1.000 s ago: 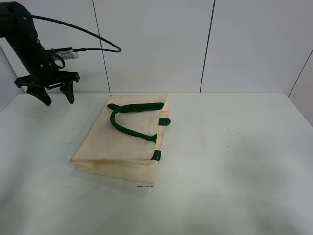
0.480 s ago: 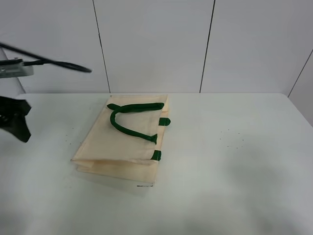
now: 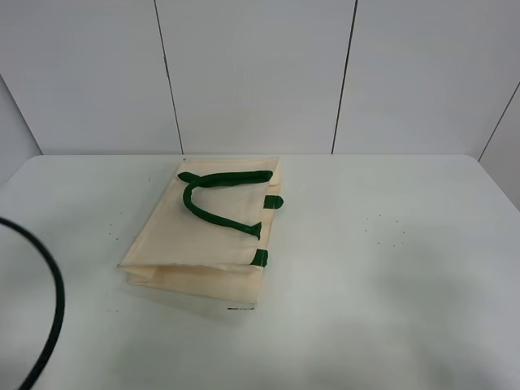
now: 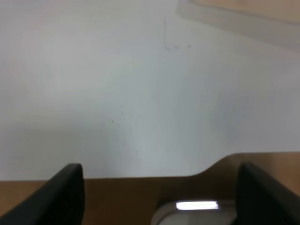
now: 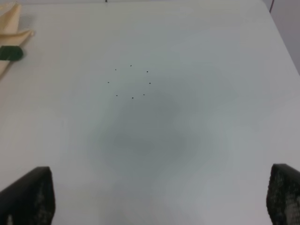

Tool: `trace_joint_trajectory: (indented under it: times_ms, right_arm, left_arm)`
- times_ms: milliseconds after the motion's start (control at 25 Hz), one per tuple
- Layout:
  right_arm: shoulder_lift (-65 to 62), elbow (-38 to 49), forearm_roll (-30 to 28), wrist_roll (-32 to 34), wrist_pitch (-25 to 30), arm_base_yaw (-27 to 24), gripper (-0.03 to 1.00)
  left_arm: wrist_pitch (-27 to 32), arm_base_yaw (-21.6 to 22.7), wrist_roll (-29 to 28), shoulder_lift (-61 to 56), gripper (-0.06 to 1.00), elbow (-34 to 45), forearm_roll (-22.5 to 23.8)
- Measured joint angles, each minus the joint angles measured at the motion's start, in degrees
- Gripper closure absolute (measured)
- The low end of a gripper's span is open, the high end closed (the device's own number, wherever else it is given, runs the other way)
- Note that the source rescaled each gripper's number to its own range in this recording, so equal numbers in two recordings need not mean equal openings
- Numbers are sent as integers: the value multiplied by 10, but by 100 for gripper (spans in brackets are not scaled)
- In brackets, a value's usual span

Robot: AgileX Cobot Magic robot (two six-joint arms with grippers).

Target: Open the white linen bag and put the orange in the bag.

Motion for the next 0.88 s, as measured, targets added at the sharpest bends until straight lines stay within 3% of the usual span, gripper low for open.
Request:
trace_joint_trajectory:
  times_ms: [320, 880]
  right_arm:
    - [0, 0, 0, 1, 0, 0, -3]
    - [0, 0, 0, 1, 0, 0, -3]
  left_arm:
    - [2, 0, 1, -177, 7, 22, 2]
    - [4, 0, 0, -287, 7, 22, 11]
